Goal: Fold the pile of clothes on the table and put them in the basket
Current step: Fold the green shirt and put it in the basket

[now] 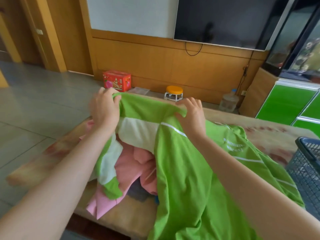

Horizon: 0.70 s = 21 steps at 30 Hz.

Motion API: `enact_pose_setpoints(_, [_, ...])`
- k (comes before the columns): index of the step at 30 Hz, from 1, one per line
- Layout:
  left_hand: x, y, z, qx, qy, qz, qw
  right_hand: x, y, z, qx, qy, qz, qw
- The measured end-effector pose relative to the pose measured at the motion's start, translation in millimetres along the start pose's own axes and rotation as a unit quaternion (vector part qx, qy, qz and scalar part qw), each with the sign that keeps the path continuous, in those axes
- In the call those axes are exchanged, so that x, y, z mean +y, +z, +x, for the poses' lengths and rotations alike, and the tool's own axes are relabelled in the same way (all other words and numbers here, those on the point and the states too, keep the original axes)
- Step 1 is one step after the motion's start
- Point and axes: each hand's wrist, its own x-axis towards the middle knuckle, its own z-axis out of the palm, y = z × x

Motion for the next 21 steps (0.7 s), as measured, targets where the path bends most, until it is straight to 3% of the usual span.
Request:
enact_pose_setpoints(3, [2.6,11.0,-6.1,-0.059,-0.021,0.072,0.995,6.6,19.2,0.7,-0.248,0.042,-0.078,0.965])
enact_pose_setpoints(4, [2.1,15.8,-16.9,-0.081,-0.004,0.069,0.994,11.0,22.6,-5.8,-0.291,0.052,-0.102,0.950])
enact_pose_setpoints(7, [-0.2,23.3,-60.4,-0.105,0.116,-0.002,0.988,15.6,11.2,-39.3,-0.239,0.055,-0.064,0.967])
enact_pose_setpoints(10, [-6.0,22.0,-105.2,-0.163,0.171,-0.076,0.969,8.6,-5.6,-90.9,-0.173,0.047,-0.042,0.983])
enact_pose_setpoints(13, [-17.9,23.3,-133.7,-0.258,0.184,-0.068,0.946,-4.8,-4.3,-139.1,-0.218,0.057,-0.085,0.971])
enact_pose_setpoints(17, [-29.3,23.1,-125.1,-0.211,0.163,-0.055,0.962,-17.6,11.8,-166.9,-0.177,0.049,-0.124,0.975])
enact_pose_setpoints(21, [-22.3,18.0,-115.0,-0.203,0.137,-0.100,0.964,-30.3,8.7,-168.4,-0.118,0.048,-0.075,0.989])
